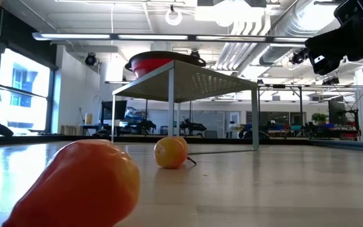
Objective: Pick & Place Fruit
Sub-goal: Put the orange pear into the red strainer on the shelf
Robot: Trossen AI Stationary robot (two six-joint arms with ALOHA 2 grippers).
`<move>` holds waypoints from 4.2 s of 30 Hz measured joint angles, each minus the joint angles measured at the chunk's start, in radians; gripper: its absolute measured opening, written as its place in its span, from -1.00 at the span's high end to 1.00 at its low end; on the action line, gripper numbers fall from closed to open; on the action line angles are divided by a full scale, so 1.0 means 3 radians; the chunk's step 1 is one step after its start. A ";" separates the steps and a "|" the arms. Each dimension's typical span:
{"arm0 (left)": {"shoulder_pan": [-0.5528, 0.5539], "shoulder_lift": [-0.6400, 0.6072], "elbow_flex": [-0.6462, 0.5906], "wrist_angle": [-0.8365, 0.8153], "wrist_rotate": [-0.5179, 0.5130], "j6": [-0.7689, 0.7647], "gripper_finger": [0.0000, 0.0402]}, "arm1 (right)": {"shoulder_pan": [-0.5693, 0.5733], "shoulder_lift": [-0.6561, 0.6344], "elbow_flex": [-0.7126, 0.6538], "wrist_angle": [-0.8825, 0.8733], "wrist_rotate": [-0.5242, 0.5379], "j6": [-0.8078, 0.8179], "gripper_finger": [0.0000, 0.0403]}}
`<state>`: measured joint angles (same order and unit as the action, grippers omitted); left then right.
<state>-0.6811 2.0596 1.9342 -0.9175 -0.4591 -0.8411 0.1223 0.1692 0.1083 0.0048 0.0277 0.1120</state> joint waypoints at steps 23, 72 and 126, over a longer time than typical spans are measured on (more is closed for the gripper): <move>0.0239 0.0004 -0.0123 -0.0052 0.0509 -0.0270 0.27 | -0.0001 0.0006 0.0001 -0.0013 0.0153 0.0001 0.99; 0.0194 0.0455 -0.0498 0.0588 0.1125 -0.0668 -0.39 | -0.0001 0.0013 0.0001 -0.0127 0.0174 0.0150 0.99; 0.0156 0.0635 -0.0496 0.0672 0.1240 -0.0788 0.36 | 0.0000 0.0013 0.0001 -0.0129 0.0174 0.0139 0.99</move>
<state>-0.6342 2.2501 1.7855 -0.7157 -0.0872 -1.0775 0.1223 0.1730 0.1085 -0.0338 0.0799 0.1535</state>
